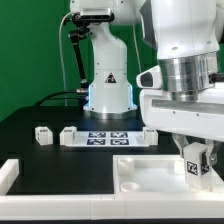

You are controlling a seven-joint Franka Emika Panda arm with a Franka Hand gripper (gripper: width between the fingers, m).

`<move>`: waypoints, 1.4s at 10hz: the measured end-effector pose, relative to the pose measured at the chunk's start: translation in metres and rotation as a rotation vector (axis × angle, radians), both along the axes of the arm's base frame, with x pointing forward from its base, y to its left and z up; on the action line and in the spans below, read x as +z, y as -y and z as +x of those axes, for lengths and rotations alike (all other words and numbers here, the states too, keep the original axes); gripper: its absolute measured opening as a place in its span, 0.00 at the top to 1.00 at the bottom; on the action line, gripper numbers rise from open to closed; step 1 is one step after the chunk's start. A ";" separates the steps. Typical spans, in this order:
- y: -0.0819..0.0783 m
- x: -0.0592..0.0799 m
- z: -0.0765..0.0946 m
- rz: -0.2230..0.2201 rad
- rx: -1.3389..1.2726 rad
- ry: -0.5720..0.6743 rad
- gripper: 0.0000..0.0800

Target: Assemble square table

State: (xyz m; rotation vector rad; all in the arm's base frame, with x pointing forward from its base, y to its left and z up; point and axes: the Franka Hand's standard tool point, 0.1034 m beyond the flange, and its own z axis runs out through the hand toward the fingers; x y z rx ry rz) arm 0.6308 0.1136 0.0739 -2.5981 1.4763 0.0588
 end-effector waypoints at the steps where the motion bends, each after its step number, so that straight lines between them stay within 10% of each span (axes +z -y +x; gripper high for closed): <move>1: -0.004 -0.001 -0.002 0.004 -0.086 -0.023 0.64; 4: -0.012 -0.002 -0.004 0.009 -0.233 -0.059 0.64; 6: -0.012 -0.002 -0.004 0.008 -0.213 -0.057 0.37; 9: -0.013 -0.009 -0.012 -0.097 0.441 0.025 0.20; 14: -0.014 0.000 -0.006 -0.137 0.943 0.099 0.19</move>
Offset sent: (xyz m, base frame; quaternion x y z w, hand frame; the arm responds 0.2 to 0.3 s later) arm 0.0023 -0.0025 -0.0011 -0.0123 0.0148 0.1904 0.9815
